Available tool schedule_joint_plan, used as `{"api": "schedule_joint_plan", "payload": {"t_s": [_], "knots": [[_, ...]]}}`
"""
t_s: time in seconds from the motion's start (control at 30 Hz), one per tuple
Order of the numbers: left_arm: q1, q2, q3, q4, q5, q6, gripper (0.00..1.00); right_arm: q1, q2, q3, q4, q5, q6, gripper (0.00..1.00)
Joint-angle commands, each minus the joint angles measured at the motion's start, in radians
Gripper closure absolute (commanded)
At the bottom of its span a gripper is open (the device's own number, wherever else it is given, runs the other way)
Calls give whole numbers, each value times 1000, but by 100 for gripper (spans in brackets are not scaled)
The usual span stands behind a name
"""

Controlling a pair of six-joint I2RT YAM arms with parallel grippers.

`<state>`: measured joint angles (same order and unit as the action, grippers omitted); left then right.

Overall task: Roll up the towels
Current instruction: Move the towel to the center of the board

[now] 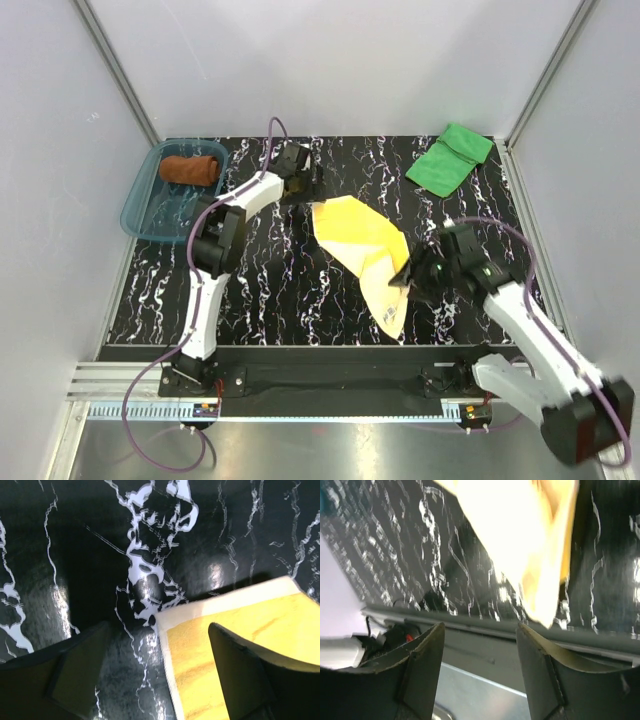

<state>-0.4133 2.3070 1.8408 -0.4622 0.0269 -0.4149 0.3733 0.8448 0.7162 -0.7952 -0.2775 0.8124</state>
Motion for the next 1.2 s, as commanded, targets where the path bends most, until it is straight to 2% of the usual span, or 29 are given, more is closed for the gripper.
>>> {"api": "schedule_joint_plan", "payload": {"t_s": [0.0, 0.1, 0.2, 0.27, 0.37, 0.6, 0.87, 0.97, 1.07, 1.1, 1.17], "knots": [[21, -31, -57, 51, 62, 5, 14, 7, 189, 115, 172, 130, -93, 34], [31, -40, -103, 108, 141, -4, 19, 10, 382, 196, 238, 193, -139, 35], [34, -40, -124, 137, 195, 2, 30, 51, 590, 278, 287, 210, -157, 37], [34, -38, -135, 155, 218, 1, 37, 116, 654, 363, 274, 253, -166, 38], [36, -35, -164, 184, 261, 1, 40, 177, 761, 464, 228, 339, -170, 38], [48, -37, -198, 234, 314, -9, 41, 233, 941, 627, 73, 515, -180, 39], [73, -53, -227, 257, 334, -28, 37, 288, 1020, 675, -2, 564, -173, 47], [79, -55, -233, 263, 341, -33, 37, 289, 1050, 667, -1, 555, -170, 55], [84, -57, -242, 264, 346, -35, 36, 289, 1063, 658, 2, 563, -167, 71], [85, -57, -247, 269, 347, -36, 36, 289, 1062, 654, 4, 567, -162, 83], [87, -57, -247, 272, 349, -38, 36, 289, 1053, 649, 7, 570, -160, 92]]}}
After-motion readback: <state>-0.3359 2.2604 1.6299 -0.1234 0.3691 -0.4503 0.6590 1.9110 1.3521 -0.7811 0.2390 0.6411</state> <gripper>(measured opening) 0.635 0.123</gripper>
